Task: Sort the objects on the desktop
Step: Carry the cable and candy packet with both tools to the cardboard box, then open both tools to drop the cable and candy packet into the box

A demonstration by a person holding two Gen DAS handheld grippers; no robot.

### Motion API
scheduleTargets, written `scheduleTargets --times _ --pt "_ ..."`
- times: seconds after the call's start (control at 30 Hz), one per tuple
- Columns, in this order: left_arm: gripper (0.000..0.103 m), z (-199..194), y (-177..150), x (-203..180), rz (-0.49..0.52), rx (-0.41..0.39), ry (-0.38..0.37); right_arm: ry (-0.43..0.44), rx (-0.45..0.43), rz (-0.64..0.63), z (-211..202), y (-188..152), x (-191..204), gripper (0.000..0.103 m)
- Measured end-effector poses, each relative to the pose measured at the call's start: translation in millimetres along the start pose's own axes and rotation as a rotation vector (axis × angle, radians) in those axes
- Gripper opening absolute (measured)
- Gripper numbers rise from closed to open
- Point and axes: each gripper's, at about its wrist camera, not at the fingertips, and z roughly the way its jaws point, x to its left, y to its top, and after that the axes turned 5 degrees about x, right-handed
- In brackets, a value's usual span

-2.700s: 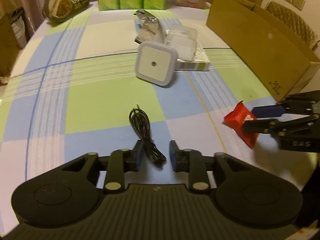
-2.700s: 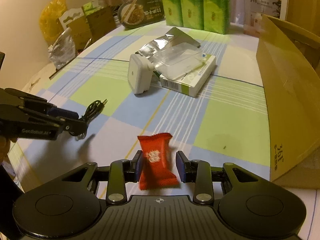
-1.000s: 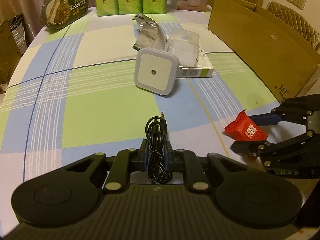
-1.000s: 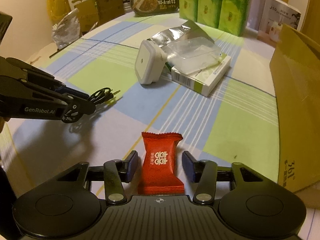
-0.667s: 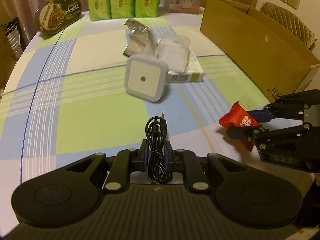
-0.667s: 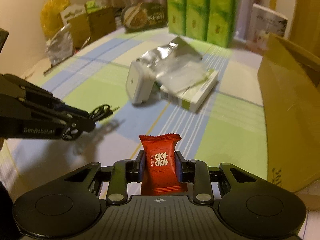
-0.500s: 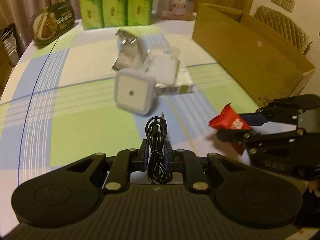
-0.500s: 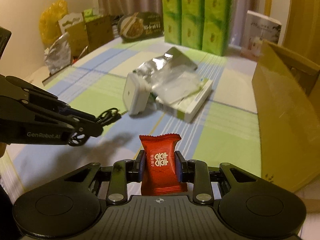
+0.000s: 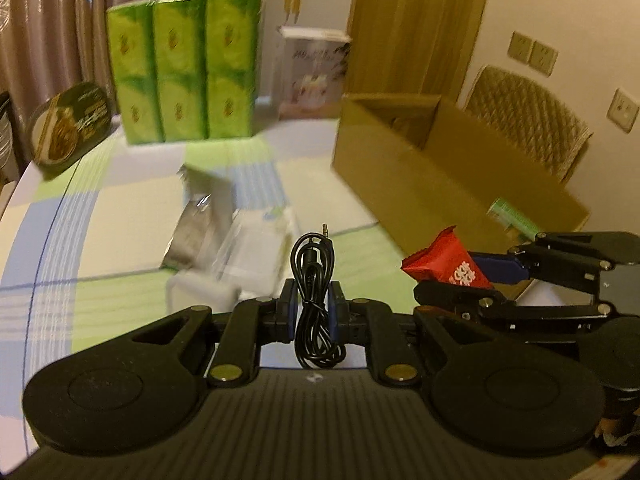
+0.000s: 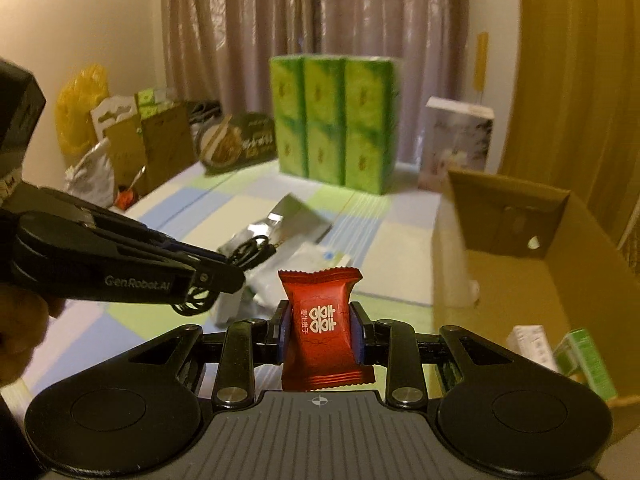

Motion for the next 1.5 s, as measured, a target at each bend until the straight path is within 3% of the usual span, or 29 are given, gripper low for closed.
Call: scheduleTargets --times 0.37,0.73,1.2,1.27,1.5 --pt "0.011 -5 51 -57 0.038 -0.093 -0.124 -0.123 -0.055 0.082 -51 36 -77 0.027" --pt "0.011 23 77 -121 0.084 -0.084 -0.267 -0.217 -0.043 0.172 -64 18 -144 0.027" --pt "0.015 80 87 -142 0.11 -0.024 -0.303 -0.227 -0.026 0.243 -53 0 -186 0.027" --pt "0.021 83 86 -140 0.101 -0.018 -0.294 -0.228 -0.026 0.247 -51 -1 -189 0.027" --pt "0.021 80 88 -130 0.083 -0.029 -0.266 -0.215 -0.014 0.244 -46 -1 -188 0.027"
